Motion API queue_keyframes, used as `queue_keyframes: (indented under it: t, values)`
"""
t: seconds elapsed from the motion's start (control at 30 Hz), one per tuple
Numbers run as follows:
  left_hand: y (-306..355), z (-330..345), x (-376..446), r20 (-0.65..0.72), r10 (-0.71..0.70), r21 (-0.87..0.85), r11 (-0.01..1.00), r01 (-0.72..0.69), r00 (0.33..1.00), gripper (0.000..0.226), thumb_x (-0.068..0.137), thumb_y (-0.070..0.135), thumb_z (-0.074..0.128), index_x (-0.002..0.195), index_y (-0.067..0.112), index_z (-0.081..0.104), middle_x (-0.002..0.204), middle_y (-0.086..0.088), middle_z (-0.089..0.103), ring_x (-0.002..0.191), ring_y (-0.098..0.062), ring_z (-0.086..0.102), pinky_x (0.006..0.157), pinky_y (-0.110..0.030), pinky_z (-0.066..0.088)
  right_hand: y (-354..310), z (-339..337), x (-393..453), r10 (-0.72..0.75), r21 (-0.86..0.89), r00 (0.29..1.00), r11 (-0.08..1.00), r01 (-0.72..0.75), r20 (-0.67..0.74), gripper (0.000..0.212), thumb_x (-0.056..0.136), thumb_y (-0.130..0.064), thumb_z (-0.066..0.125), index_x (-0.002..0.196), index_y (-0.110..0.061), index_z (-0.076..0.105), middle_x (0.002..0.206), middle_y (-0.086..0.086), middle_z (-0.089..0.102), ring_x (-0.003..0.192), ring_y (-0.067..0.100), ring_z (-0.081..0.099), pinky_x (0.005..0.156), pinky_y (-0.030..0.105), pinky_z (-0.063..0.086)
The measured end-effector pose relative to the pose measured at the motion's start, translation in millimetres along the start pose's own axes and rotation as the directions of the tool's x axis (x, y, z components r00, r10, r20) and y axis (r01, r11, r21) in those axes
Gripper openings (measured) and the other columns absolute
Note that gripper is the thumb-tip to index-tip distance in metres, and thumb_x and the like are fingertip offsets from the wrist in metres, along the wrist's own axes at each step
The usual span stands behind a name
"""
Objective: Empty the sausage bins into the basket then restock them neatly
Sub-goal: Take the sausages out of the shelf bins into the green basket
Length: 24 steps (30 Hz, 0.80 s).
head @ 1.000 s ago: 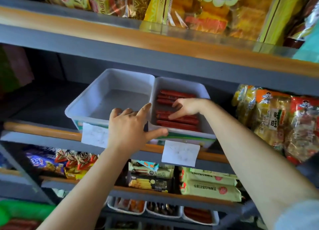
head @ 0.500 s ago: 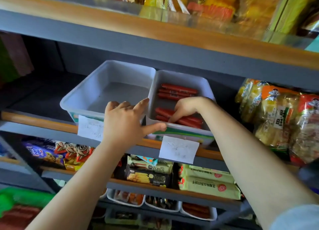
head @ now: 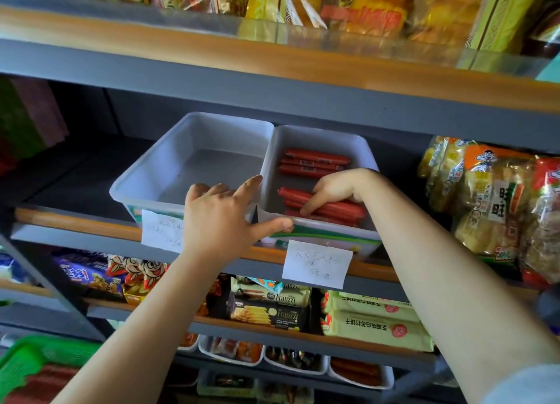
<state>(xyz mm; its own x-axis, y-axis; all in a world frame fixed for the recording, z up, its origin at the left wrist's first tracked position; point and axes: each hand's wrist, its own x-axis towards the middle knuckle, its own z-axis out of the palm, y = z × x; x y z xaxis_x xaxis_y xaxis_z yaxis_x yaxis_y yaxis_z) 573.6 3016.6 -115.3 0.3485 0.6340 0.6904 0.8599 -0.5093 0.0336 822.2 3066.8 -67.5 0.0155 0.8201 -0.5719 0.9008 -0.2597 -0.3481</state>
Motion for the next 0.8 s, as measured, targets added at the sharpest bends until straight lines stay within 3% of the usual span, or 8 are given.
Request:
queue_keyframes:
  t: [0.13, 0.23, 0.37, 0.47, 0.6, 0.7, 0.8]
  values:
    - [0, -1, 0, 0.005, 0.006, -0.009, 1.0, -0.006, 1.0, 0.098, 0.069, 0.094, 0.028, 0.121, 0.021, 0.069, 0.061, -0.005, 0.066, 0.064, -0.026, 0.065, 0.072, -0.035, 0.042, -2, 2, -4, 0.009, 0.134, 1.0, 0.991, -0.013, 0.027, 0.062, 0.066, -0.055, 0.082, 0.113, -0.017, 0.068, 0.105, 0.01, 0.074, 0.095, 0.03, 0.072, 0.094, 0.049, 0.054]
    - [-1, -2, 0, 0.025, 0.006, -0.019, 1.0, -0.005, 1.0, 0.1, 0.069, 0.095, 0.027, 0.123, 0.021, 0.068, 0.061, -0.006, 0.066, 0.064, -0.027, 0.065, 0.071, -0.035, 0.041, -5, 4, -9, -0.012, 0.098, 0.993, 0.995, 0.0, 0.12, 0.075, 0.055, -0.059, 0.085, 0.115, -0.015, 0.07, 0.108, 0.01, 0.074, 0.1, 0.031, 0.07, 0.098, 0.051, 0.051]
    - [-2, 0, 1, 0.045, 0.009, -0.029, 1.0, -0.008, 0.999, 0.103, 0.07, 0.096, 0.023, 0.127, 0.022, 0.066, 0.064, -0.006, 0.068, 0.065, -0.027, 0.066, 0.073, -0.036, 0.042, -8, 3, -21, -0.03, 0.06, 0.995, 0.998, 0.024, 0.093, 0.054, 0.073, -0.048, 0.08, 0.116, -0.018, 0.069, 0.109, 0.006, 0.073, 0.101, 0.028, 0.07, 0.097, 0.049, 0.051]
    - [-2, -2, 1, 0.045, 0.018, -0.04, 0.999, -0.016, 0.999, 0.1, 0.071, 0.094, 0.026, 0.126, 0.021, 0.066, 0.061, -0.005, 0.066, 0.062, -0.026, 0.064, 0.072, -0.036, 0.043, -7, 4, -27, -0.081, 0.101, 0.997, 0.992, 0.08, 0.003, 0.046, 0.076, -0.042, 0.08, 0.113, -0.018, 0.068, 0.106, 0.006, 0.074, 0.095, 0.025, 0.071, 0.092, 0.043, 0.055]
    - [-1, -6, 2, 0.078, 0.025, -0.04, 0.999, -0.022, 0.997, 0.096, 0.073, 0.093, 0.028, 0.125, 0.022, 0.066, 0.06, -0.003, 0.065, 0.06, -0.024, 0.064, 0.07, -0.035, 0.043, -15, -2, -44, -0.168, 0.409, 0.974, 0.886, 0.217, -0.153, 0.034, 0.085, -0.022, 0.074, 0.112, -0.007, 0.059, 0.097, 0.012, 0.073, 0.075, 0.021, 0.073, 0.065, 0.032, 0.059]
    - [0, -7, 1, 0.095, 0.004, -0.049, 0.999, 0.0, 0.995, 0.095, 0.073, 0.092, 0.028, 0.124, 0.022, 0.067, 0.06, -0.001, 0.066, 0.061, -0.024, 0.065, 0.069, -0.034, 0.044, -28, -5, -69, -0.27, 0.488, 0.945, 0.81, 0.325, -0.183, 0.023, 0.089, -0.016, 0.069, 0.107, -0.008, 0.058, 0.094, 0.015, 0.072, 0.074, 0.023, 0.071, 0.068, 0.035, 0.059]
    - [1, -13, 2, 0.145, -0.02, -0.042, 0.999, 0.026, 0.989, 0.092, 0.073, 0.093, 0.029, 0.125, 0.026, 0.063, 0.08, 0.001, 0.073, 0.085, -0.023, 0.068, 0.077, -0.037, 0.042, -48, 0, -99, -0.345, 0.459, 0.924, 0.802, 0.381, -0.164, 0.018, 0.089, -0.014, 0.068, 0.104, -0.009, 0.06, 0.091, 0.016, 0.073, 0.077, 0.028, 0.07, 0.07, 0.037, 0.06]
